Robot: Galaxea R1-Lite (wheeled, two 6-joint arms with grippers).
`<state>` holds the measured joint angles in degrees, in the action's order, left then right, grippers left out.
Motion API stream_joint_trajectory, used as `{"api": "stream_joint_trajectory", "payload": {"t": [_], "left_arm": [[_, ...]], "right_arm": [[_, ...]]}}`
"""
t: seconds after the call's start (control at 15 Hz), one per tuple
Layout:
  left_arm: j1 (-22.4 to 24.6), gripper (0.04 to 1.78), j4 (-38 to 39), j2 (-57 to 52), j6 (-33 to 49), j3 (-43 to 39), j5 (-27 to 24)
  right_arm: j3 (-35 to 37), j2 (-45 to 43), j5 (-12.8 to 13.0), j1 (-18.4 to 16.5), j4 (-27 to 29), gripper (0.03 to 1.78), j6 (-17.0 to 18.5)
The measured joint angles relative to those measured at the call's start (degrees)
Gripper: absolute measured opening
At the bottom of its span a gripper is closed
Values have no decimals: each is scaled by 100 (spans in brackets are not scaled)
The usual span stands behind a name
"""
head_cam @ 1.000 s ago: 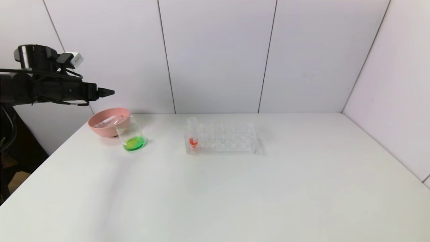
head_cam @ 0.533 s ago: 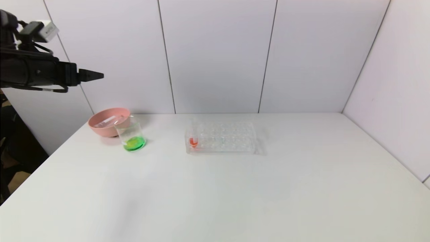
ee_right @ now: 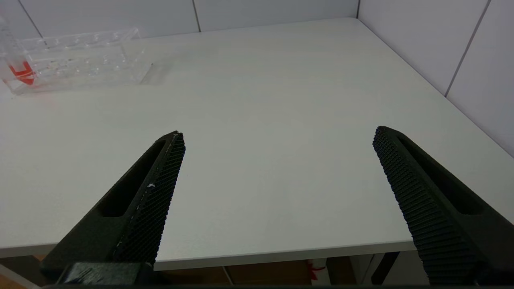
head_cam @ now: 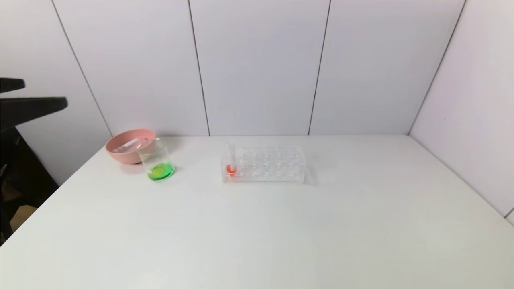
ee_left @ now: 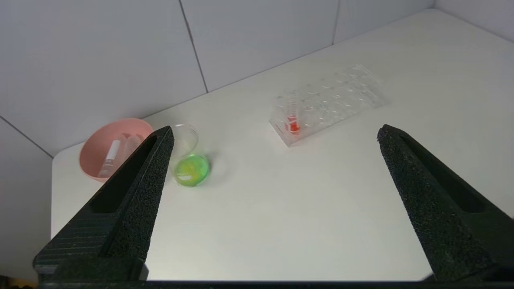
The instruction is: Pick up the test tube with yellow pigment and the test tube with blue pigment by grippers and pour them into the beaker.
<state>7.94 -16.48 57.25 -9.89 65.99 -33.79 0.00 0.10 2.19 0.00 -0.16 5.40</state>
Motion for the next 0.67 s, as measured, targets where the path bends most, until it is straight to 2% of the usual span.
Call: {"api": "stream_joint_trajectory", "payload": {"t": [0.2,0.4,0.53,0.67], "left_arm": [[-150,176,-1056,-1445,-30,-190,-179],[-254,176,-2285,-2839,-34,-317,-123],[-384,176,-3049,-3578,-44,-505,100],[-527,176,-3478,-4124,-207,-913,581]], "right_arm": [[0,0,0,0,0,171,0],[0,0,-2,0,0,171,0],[0,0,0,0,0,171,2],[0,0,0,0,0,171,0]]}}
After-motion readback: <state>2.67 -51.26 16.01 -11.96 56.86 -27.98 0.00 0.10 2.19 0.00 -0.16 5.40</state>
